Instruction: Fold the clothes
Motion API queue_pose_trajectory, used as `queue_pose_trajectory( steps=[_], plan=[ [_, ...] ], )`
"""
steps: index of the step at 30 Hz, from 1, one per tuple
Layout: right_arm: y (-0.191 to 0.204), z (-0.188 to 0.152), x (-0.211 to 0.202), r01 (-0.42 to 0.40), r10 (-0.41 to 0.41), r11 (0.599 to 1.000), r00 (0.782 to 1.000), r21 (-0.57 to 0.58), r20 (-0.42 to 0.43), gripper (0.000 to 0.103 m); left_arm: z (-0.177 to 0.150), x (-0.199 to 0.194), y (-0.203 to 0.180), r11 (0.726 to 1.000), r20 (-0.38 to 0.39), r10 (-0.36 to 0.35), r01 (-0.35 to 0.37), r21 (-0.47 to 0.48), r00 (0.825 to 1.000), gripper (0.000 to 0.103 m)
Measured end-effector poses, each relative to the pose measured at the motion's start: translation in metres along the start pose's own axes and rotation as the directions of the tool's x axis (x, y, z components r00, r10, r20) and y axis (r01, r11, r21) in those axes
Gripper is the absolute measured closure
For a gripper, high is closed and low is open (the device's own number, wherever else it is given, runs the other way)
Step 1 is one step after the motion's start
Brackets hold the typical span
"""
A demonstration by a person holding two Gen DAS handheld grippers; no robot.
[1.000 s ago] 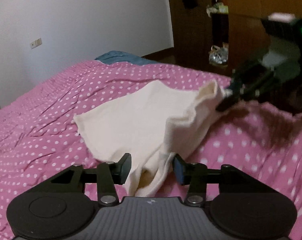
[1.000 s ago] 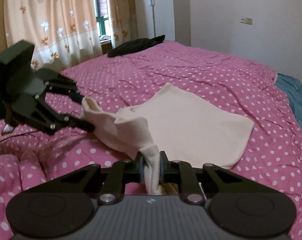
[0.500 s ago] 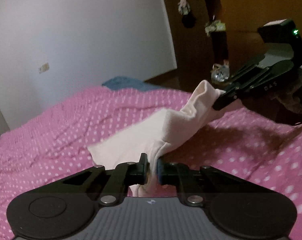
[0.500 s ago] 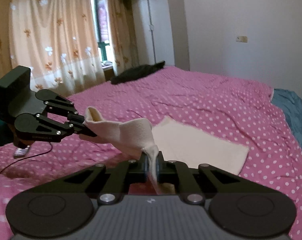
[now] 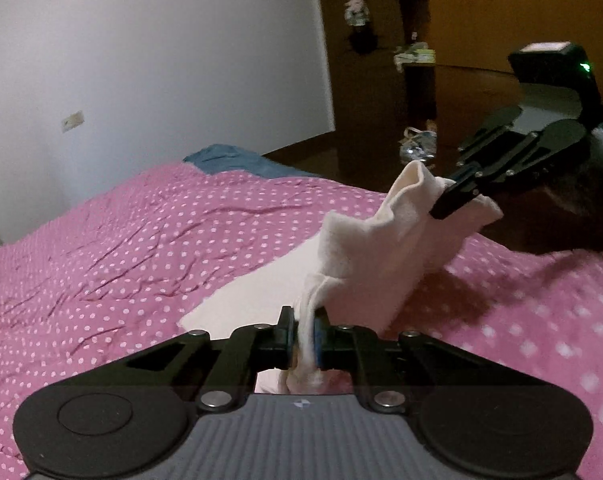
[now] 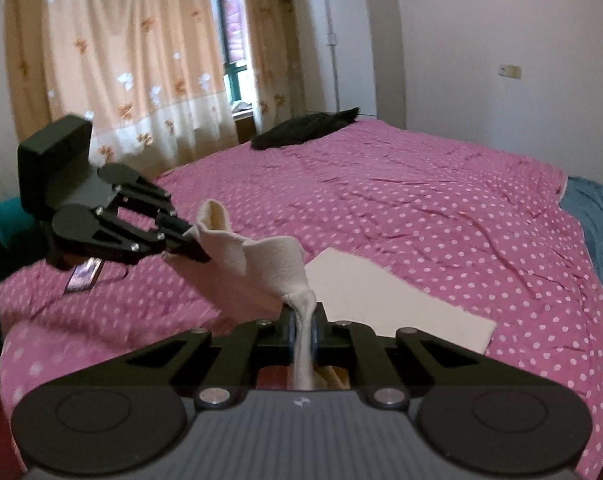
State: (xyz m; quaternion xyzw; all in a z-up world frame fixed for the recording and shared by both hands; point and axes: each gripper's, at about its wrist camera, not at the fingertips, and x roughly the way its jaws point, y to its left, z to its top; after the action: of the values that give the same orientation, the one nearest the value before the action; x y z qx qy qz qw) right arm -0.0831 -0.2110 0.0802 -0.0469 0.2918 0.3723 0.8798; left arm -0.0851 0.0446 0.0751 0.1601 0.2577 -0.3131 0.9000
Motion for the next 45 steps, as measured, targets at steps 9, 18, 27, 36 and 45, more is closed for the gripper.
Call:
queue_pose_trajectory(
  steps=[9, 18, 27, 36, 45],
  plan=[
    [-0.075, 0.025, 0.061, 0.067, -0.062, 0.994, 0.997, 0.090, -0.052, 0.096, 0.032, 0.094, 0.062, 0.996, -0.072, 0.007, -0.013, -0.089, 0.997, 0.092],
    [-0.142, 0.007, 0.136, 0.172, -0.140, 0.963, 0.977, 0.207, -0.161, 0.095, 0.011, 0.175, 0.101, 0.977, -0.201, 0.009, -0.051, -0.206, 0.979, 0.087],
    [-0.155, 0.001, 0.124, 0.244, -0.215, 0.933, 0.967, 0.263, -0.134, 0.075, 0.010, 0.148, 0.122, 0.931, -0.209, 0.103, -0.168, -0.323, 0.972, 0.079],
    [-0.126, 0.006, 0.149, 0.157, -0.126, 0.965, 0.980, 0.212, -0.153, 0.048, 0.013, 0.155, 0.087, 0.934, -0.177, -0.024, -0.041, -0.356, 0.984, 0.063],
    [-0.142, -0.015, 0.120, 0.275, -0.237, 0.931, 0.955, 0.239, -0.175, 0.046, -0.008, 0.159, 0.107, 0.884, -0.236, 0.015, -0.123, -0.452, 0.972, 0.060]
  ],
)
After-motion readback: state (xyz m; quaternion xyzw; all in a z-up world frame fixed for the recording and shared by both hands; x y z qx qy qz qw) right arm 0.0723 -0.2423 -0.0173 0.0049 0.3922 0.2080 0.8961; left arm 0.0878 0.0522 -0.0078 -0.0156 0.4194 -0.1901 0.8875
